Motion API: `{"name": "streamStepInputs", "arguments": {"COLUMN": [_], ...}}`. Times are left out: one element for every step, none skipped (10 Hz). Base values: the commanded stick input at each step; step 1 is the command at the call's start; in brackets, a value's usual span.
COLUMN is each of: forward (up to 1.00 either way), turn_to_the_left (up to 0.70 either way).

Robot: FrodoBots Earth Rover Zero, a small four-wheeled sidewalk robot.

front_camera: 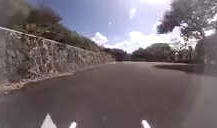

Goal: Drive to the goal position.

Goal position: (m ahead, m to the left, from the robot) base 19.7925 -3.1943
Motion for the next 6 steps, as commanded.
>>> {"name": "streamStepInputs", "arguments": {"forward": [0.50,0.50,0.50,0.50,0.50,0.50], "turn_to_the_left": [0.00,0.00,0.00,0.00,0.00,0.00]}}
